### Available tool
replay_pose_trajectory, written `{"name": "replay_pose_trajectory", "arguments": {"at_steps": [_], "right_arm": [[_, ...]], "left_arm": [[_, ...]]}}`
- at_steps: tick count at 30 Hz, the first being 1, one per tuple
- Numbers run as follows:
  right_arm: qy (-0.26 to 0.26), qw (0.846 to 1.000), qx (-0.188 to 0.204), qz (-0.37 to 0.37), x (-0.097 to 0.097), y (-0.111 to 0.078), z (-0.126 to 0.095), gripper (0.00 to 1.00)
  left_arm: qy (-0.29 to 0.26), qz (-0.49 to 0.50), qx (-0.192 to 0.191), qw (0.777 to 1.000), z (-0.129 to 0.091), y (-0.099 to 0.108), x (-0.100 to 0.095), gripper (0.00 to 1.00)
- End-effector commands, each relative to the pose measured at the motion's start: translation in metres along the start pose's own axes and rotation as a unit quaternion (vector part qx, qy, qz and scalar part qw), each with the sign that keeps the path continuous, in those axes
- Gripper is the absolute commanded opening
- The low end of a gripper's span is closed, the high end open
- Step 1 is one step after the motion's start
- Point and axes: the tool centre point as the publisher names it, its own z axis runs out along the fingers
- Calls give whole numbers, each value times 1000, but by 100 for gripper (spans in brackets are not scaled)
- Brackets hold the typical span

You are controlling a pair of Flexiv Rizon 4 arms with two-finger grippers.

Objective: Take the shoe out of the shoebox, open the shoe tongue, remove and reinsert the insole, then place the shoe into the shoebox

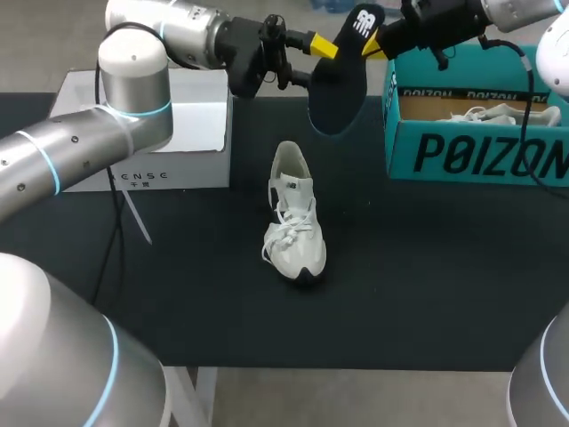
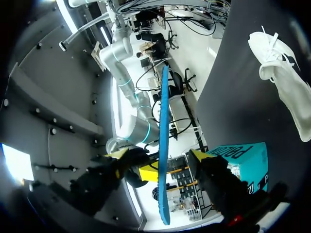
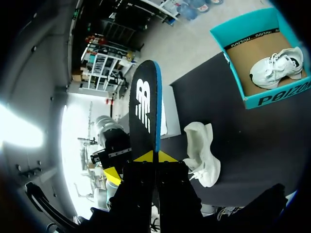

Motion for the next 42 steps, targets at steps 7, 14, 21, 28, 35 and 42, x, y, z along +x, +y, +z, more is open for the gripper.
{"name": "replay_pose_trajectory", "arguments": {"at_steps": [7, 14, 21, 28, 35, 42], "right_arm": [[-26, 1000, -3, -1, -2, 6, 12, 0], [-31, 999, -3, 5, 4, 5, 19, 0], [-35, 999, -5, 12, 3, 6, 21, 0], [-34, 999, -4, 26, -2, 11, 19, 0], [-32, 999, 3, 31, -4, 11, 20, 0], [-44, 999, -4, 32, -5, 10, 20, 29]], "left_arm": [[0, -39, -11, 999, -3, 1, 7, 82], [26, -28, -22, 999, 1, 1, 14, 55], [32, -33, -23, 999, 4, 1, 19, 0], [39, -34, -28, 998, 4, -3, 22, 1], [41, -37, -34, 998, 3, -7, 26, 0], [42, -35, -33, 998, 3, -7, 29, 0]]}}
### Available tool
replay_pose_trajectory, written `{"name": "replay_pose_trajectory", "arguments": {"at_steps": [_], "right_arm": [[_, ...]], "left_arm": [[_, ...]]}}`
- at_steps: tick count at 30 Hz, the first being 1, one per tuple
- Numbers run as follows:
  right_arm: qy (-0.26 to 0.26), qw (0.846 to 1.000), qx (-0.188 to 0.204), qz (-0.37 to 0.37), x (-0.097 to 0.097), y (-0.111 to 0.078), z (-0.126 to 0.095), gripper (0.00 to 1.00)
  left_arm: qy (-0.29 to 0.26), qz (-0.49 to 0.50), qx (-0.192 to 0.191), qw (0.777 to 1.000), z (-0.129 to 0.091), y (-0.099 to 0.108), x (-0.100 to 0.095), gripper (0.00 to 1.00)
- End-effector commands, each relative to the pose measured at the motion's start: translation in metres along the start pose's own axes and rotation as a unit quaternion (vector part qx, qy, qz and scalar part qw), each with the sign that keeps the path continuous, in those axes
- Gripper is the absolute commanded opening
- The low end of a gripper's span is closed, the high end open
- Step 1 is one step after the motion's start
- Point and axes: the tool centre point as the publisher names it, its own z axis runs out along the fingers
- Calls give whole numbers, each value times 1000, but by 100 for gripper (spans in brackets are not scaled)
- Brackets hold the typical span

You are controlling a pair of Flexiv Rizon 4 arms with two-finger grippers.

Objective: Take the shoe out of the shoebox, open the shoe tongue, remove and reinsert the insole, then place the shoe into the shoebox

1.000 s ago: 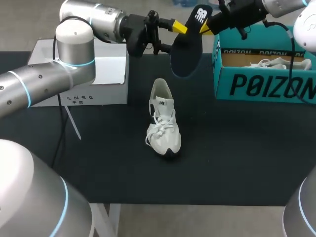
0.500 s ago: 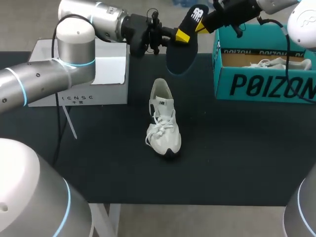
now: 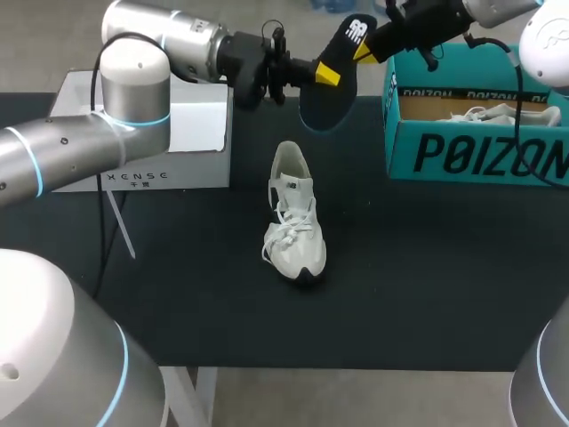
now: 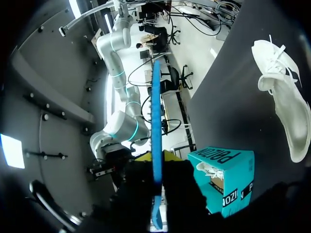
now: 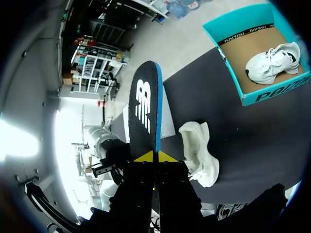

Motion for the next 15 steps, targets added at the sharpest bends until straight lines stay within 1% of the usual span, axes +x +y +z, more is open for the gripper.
{"name": "replay_pose_trajectory", "arguments": {"at_steps": [1, 2, 4, 6, 7, 9, 11, 15], "right_arm": [[-13, 1000, -12, 3, 0, 1, -3, 100], [-21, 1000, -17, 1, -2, 0, -5, 100], [-57, 997, -42, -10, -5, -2, -9, 100], [-108, 992, -68, -23, -10, -2, -11, 100], [-119, 990, -75, -21, -12, -2, -13, 100], [-144, 986, -84, -20, -14, -3, -17, 100], [-154, 984, -91, -19, -15, -3, -20, 100], [-152, 983, -107, -7, -15, -4, -30, 100]], "left_arm": [[2, 2, -1, 1000, 0, -3, 2, 0], [3, 3, -2, 1000, 0, -3, 2, 0], [2, 1, -8, 1000, 1, -3, 3, 0], [2, -1, -19, 1000, 1, -3, 4, 0], [0, -1, -25, 1000, 0, -1, 5, 0], [14, 5, -50, 999, -1, 3, 10, 0], [9, 3, -63, 998, 0, 5, 13, 0], [10, 7, -97, 995, 2, 12, 23, 0]]}}
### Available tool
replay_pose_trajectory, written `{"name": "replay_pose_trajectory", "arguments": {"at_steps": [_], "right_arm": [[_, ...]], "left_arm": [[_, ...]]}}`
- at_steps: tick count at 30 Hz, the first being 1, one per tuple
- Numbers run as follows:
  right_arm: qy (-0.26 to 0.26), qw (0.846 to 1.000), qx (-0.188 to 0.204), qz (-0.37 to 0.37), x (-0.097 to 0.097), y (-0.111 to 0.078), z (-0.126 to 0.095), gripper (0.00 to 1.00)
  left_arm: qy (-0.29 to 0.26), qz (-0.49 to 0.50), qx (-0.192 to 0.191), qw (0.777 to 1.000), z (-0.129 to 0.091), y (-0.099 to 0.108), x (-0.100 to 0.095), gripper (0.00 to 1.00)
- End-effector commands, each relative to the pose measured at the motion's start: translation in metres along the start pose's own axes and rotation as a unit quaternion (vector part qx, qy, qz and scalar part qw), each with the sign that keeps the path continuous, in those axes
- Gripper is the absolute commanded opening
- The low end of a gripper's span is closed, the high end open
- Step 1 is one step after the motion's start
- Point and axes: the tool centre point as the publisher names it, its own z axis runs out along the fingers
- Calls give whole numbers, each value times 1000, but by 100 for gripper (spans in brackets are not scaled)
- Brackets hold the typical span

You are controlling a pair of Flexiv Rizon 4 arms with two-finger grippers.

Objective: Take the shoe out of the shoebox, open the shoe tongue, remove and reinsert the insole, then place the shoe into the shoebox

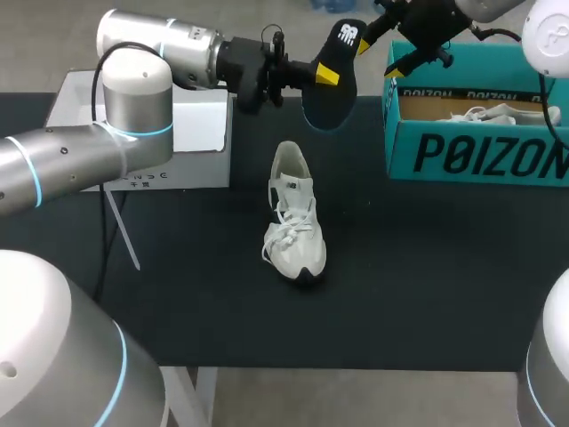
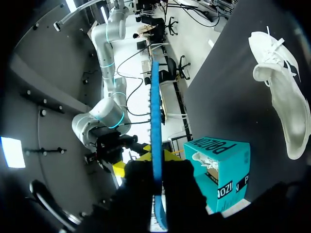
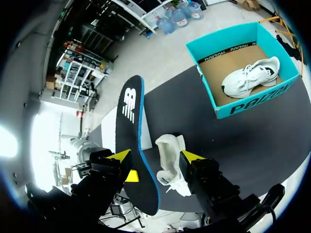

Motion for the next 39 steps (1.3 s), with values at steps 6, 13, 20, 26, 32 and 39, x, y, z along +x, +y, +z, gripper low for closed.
{"name": "replay_pose_trajectory", "arguments": {"at_steps": [6, 13, 20, 26, 32, 39], "right_arm": [[-31, 999, -33, 10, -5, -11, -30, 100], [-25, 999, -36, 19, -17, -17, -43, 100], [-28, 998, -50, 17, -21, -18, -49, 100], [-28, 998, -50, 17, -21, -18, -49, 100], [45, 998, 9, 53, -23, -20, -47, 100], [198, 976, 75, 62, -30, -6, -61, 100]], "left_arm": [[-24, 2, -71, 997, 6, 6, 14, 0], [-14, -10, -73, 997, 5, 24, 15, 0], [-19, -17, -68, 997, 3, 28, 17, 0], [-19, -17, -68, 997, 3, 28, 17, 0], [-19, -17, -68, 997, 3, 28, 17, 0], [-95, -86, -70, 989, -3, 30, -10, 0]]}}
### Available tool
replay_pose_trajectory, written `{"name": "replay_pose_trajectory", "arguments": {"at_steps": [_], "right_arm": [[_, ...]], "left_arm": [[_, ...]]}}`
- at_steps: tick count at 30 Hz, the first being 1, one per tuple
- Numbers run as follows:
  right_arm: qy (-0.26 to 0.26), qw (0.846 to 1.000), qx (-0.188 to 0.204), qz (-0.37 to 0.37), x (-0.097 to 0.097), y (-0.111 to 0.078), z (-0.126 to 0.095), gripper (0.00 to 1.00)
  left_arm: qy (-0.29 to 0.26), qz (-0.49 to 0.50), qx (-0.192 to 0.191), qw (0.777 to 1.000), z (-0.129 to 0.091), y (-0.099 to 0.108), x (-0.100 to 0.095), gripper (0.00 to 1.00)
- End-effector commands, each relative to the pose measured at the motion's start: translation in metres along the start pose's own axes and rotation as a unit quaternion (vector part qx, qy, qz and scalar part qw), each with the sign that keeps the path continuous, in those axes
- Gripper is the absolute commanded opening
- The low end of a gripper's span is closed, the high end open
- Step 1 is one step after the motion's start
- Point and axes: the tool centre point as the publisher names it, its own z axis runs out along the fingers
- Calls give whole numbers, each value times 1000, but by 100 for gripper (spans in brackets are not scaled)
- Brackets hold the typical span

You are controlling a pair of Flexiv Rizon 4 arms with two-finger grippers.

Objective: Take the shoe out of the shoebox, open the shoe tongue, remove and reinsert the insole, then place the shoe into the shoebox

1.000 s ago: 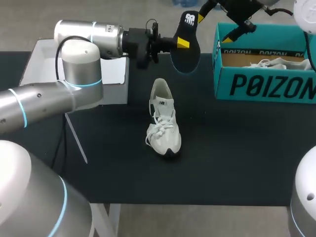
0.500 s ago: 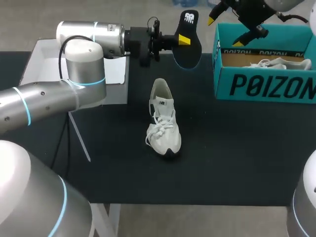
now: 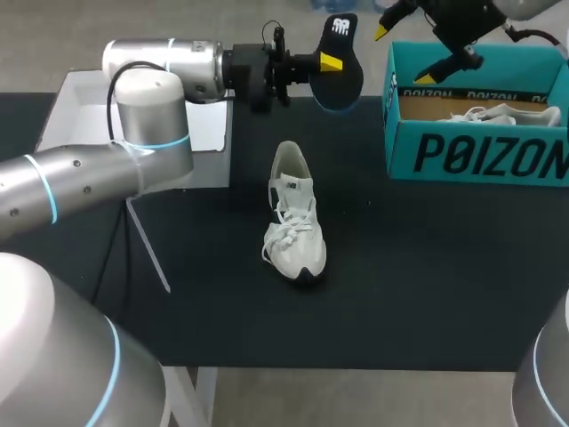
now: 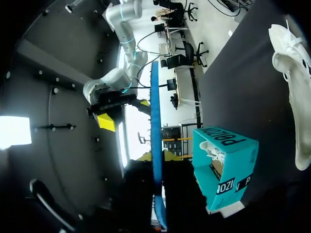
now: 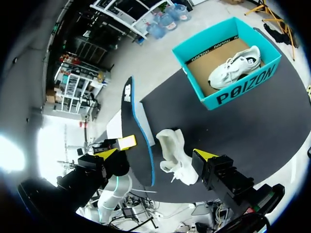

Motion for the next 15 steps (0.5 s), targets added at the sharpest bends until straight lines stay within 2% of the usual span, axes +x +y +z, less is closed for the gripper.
{"name": "replay_pose_trajectory", "arguments": {"at_steps": [1, 9, 15], "right_arm": [[177, 980, 91, 13, -16, 15, -7, 100], [237, 966, 75, -76, -16, 16, -10, 100], [234, 963, 78, -113, -13, 16, -8, 100]], "left_arm": [[-12, -18, -8, 1000, -1, -2, -9, 0], [29, -55, 24, 998, 12, -6, -27, 0], [1, -146, 43, 988, 4, 0, -34, 0]]}}
